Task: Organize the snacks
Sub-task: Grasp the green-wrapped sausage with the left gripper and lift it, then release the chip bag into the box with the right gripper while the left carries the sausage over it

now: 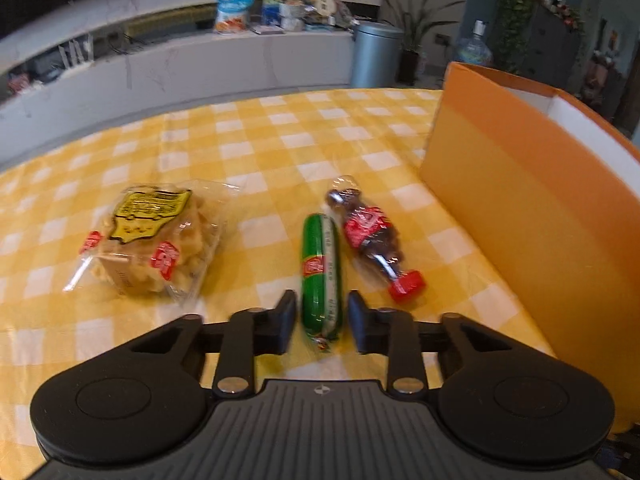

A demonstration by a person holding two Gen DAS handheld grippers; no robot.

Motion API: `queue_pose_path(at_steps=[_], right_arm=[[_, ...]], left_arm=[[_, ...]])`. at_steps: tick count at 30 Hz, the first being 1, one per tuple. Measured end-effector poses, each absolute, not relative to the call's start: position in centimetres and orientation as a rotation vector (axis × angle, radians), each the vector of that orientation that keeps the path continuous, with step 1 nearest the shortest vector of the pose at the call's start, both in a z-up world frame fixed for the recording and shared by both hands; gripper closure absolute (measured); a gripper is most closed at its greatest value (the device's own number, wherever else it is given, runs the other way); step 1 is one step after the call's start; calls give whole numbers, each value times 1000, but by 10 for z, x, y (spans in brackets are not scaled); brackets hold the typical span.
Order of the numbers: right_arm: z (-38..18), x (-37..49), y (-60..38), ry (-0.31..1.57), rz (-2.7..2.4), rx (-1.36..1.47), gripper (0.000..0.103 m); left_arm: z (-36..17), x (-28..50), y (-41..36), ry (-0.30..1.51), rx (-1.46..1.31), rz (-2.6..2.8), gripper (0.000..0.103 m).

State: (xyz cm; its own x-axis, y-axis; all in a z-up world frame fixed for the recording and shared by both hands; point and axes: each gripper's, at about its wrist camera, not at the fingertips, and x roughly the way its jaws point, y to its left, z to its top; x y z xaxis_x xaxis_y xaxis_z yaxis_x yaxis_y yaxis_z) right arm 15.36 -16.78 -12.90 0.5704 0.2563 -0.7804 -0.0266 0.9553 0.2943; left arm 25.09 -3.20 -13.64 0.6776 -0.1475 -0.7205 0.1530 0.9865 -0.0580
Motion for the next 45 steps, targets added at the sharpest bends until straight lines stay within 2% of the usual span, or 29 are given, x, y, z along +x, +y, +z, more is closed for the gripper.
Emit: queue_pose_path(at_steps=[1,4,8,25,34,39,45], right_arm=[[-129,153,-167,952,168,260,47],[-129,153,-166,950,170,251,47],[-127,152,-164,944,175,237,47],[-100,123,-165,780,264,250,48],[-41,104,-193,589,329,283,48],[-9,118,-236,540,235,148,48],[-4,179,-289,595,92,-12,48]], left_arm=[[-136,249,-32,800,1,-173,78],[-135,243,-28,796,-19,-162,79],[-131,235,-20,816,-62,-169,79],[-71,182,5,708,-176,-147,79],[-28,166,-2,616,-200,-170,79],[-17,172,-13,607,-250,-293,79],[-13,185,-33,600,-252,-334,79]])
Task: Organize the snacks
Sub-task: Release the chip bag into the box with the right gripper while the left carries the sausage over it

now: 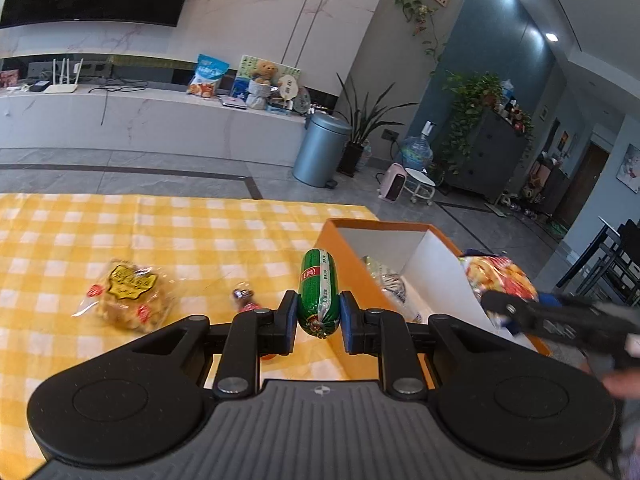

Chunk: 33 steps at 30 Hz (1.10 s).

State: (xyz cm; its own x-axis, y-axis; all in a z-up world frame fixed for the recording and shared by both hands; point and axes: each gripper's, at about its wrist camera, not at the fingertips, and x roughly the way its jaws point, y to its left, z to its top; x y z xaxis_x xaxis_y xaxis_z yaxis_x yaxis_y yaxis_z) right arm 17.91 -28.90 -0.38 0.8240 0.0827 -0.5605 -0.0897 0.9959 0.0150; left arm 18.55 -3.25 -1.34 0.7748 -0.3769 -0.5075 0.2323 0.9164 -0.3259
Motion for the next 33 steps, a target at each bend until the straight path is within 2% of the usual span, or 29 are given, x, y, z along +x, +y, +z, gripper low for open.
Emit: queue_pose_path(at_steps=[7,14,16,18,19,29,33], right_arm=[[-48,275,-320,739,-20,-167,48],[-76,318,-316,842,12,-219,47],[-75,321,-319,852,58,-195,42],[-67,315,-326,788,-5,-200,14],[-62,309,-328,746,-18,-191,11],[0,256,-349,691,-123,108,7],[4,213,-351,627,-269,236,7]], left_arm=[[-22,193,-46,614,-232,-350,79],[-30,194,-53,651,-218,-377,79],[-28,191,-57,635,-197,-379,79],[-27,189,-62,629,-181,-382,79],[-25,188,-64,630,-179,-390,79],[-8,196,-99,626,-208,-476,79],[-5,210,-122,651,-208,-524,79]])
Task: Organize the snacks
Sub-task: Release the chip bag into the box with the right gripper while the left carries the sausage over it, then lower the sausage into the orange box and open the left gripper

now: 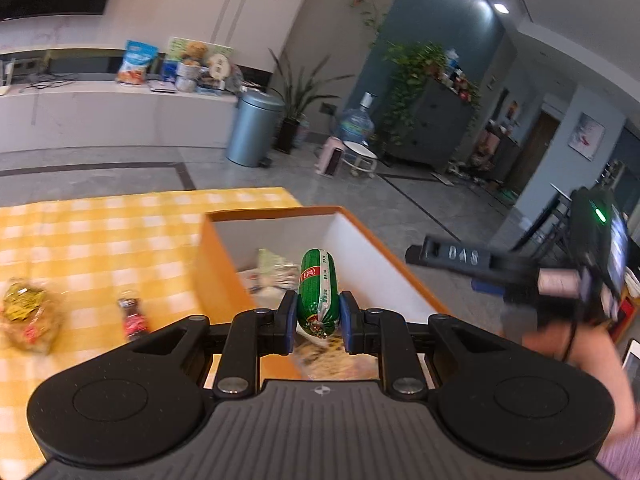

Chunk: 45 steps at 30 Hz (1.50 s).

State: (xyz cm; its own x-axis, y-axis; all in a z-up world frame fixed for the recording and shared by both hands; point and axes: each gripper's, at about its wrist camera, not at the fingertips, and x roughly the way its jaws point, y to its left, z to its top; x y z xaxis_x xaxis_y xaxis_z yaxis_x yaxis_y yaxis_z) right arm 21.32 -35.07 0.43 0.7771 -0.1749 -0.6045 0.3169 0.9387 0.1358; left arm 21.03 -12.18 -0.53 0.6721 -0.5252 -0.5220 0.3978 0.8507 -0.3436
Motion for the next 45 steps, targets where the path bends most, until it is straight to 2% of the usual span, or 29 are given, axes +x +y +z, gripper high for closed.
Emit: queue_pose_path(at_steps=[4,22,27,29,30,32,33,38,45], right_arm=[[-2,191,-358,567,-223,294,7],[-30,186,-402,534,-250,546,11],[-30,190,-399,538,-231,547,11],[-31,191,-396,550,-239,527,11],[-31,192,-395,556,-245,515,11],[-32,193,-393,562,-254,501,11],[-32,194,-393,563,-257,500,11],[-31,194,-388,568,-260,475,11],[-26,188,-390,548,-270,440,11]], left_arm=[[-7,233,-147,671,-150,-550,79],[-59,351,-229,920,27,-626,79],[-67,353,-245,857,97,-601,77],[-68,345,-252,817,187,-579,60],[-67,339,-254,800,226,-575,54],[-64,326,-252,758,266,-570,32],[-63,319,-250,734,274,-564,29],[-49,287,-241,629,322,-545,26],[-20,266,-219,606,304,-460,25]])
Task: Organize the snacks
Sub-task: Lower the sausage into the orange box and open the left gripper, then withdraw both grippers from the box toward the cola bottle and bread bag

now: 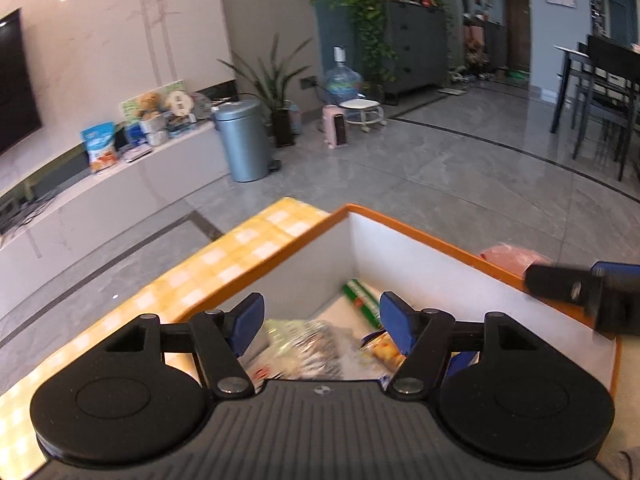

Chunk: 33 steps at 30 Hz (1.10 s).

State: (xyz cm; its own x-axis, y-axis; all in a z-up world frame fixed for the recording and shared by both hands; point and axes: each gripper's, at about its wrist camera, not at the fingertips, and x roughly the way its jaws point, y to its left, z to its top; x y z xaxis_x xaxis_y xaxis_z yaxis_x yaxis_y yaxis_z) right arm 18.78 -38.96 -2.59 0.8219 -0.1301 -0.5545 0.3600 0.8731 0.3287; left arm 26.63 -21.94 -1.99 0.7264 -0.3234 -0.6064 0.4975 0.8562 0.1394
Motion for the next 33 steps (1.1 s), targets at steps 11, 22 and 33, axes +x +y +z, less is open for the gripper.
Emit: queue_pose_path(at_steps=[11,22,33], right_arm=[[1,174,-377,468,-195,463,11],[31,185,-265,449,152,348,11],[-33,226,-151,647,226,238,25]], left_arm=[[30,241,-126,656,97,-298,22],[36,184,-9,651,18,60,22],[-23,170,70,740,-184,171,22]])
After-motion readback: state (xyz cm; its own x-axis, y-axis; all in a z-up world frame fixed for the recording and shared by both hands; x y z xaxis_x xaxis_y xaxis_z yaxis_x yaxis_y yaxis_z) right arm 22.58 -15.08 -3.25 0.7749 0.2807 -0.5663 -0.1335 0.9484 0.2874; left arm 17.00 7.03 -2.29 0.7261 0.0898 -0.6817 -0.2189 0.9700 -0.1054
